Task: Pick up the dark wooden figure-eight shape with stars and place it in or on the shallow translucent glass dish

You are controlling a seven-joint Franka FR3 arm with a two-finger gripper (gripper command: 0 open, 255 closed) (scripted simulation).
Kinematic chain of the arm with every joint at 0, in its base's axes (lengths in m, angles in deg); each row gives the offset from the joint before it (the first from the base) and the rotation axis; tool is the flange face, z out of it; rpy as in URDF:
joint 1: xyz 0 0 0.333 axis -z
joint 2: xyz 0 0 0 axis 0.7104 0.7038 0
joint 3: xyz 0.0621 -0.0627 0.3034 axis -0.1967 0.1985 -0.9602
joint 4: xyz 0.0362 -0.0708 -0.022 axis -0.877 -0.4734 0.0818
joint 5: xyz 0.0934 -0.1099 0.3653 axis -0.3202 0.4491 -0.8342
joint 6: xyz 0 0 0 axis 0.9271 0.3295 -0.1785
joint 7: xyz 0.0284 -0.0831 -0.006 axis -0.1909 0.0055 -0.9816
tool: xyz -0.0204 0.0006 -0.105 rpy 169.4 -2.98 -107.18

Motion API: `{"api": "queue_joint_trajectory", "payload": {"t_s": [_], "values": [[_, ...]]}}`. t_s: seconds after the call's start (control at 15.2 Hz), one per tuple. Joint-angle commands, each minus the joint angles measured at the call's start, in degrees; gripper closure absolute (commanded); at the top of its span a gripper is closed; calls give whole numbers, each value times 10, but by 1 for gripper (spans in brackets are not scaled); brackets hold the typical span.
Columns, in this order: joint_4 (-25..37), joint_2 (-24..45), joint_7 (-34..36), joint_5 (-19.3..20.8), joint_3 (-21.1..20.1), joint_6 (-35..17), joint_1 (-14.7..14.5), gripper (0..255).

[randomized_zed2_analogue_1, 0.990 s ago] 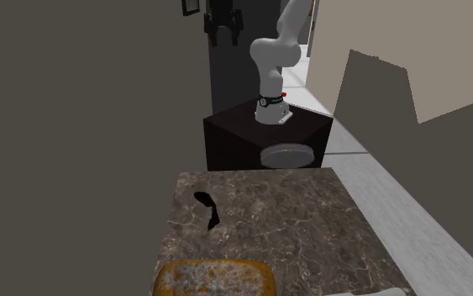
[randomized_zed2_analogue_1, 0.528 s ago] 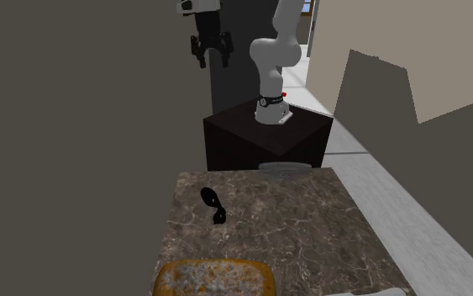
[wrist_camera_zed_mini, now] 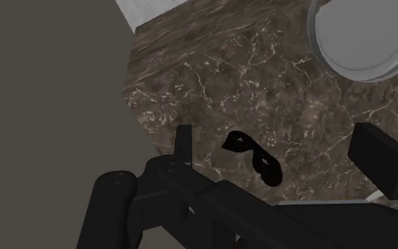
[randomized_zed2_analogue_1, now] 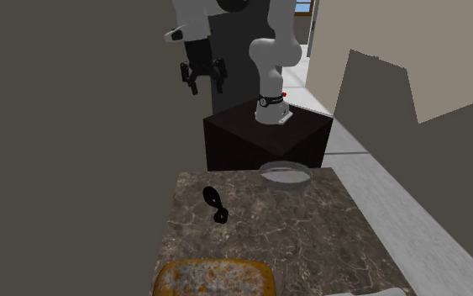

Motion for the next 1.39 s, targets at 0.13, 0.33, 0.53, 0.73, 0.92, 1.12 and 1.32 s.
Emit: {"api": "queue_joint_trajectory", "payload": {"t_s": [0.13, 0.33, 0.53, 0.73, 0.92, 1.12, 1.32], "values": [[50, 95, -34, -9, -7, -34, -12, 0], [92, 162, -54, -13, -15, -50, -20, 0], [139, 228, -72, -14, -24, -62, -27, 0], [191, 293, -88, -11, -33, -68, -35, 0], [248, 359, -101, -6, -42, -69, -43, 0], [312, 425, -112, 1, -50, -65, -53, 0], [382, 493, -122, 10, -57, -55, -64, 0]]}}
